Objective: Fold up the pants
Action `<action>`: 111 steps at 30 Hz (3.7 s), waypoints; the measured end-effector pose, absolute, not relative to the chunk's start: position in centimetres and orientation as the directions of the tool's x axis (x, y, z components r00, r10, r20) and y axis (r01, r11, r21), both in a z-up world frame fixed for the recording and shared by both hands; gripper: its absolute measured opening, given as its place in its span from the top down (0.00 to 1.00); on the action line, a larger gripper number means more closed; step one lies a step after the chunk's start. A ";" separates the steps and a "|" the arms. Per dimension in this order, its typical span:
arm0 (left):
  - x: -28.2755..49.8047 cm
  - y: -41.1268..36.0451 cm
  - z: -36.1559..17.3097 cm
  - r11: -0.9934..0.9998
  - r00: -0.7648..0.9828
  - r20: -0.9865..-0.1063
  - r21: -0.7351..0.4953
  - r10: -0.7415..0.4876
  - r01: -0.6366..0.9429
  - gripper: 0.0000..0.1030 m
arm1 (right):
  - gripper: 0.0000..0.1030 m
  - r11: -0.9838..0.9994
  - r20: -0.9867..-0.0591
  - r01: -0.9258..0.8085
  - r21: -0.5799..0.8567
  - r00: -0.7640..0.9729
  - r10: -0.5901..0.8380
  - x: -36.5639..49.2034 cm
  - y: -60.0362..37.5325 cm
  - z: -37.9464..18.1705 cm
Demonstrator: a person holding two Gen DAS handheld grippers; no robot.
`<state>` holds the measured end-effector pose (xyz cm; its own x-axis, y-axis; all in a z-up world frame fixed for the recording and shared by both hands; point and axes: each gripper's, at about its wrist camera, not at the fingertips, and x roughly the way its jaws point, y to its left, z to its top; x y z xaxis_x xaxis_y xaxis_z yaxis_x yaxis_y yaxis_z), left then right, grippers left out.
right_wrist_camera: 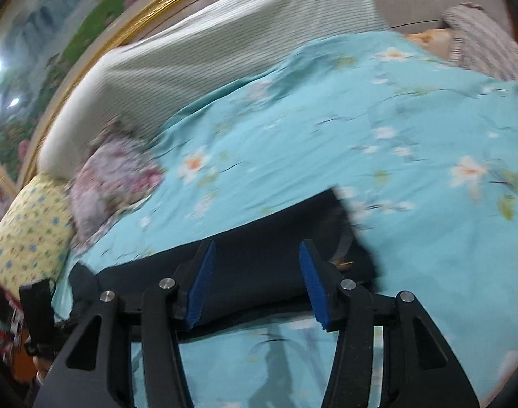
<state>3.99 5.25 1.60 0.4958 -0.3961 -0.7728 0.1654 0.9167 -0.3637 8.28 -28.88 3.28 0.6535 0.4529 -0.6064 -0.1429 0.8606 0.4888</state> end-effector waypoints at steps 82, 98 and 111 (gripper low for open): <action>-5.4 32.9 2.0 0.892 0.737 -0.649 -0.427 -0.189 -0.147 0.85 | 0.93 0.349 -0.686 -0.845 0.406 -0.030 0.727 5.6 6.4 -0.1; -9.9 32.2 -0.1 0.834 0.734 -0.673 -0.457 -0.097 -0.309 0.72 | 0.89 0.346 -0.721 -0.869 0.353 -0.018 0.692 4.4 6.0 -0.7; -13.5 30.6 1.7 0.755 0.769 -0.637 -0.528 -0.049 -0.389 0.45 | 0.69 0.360 -0.684 -0.850 0.385 -0.001 0.729 4.4 4.3 0.4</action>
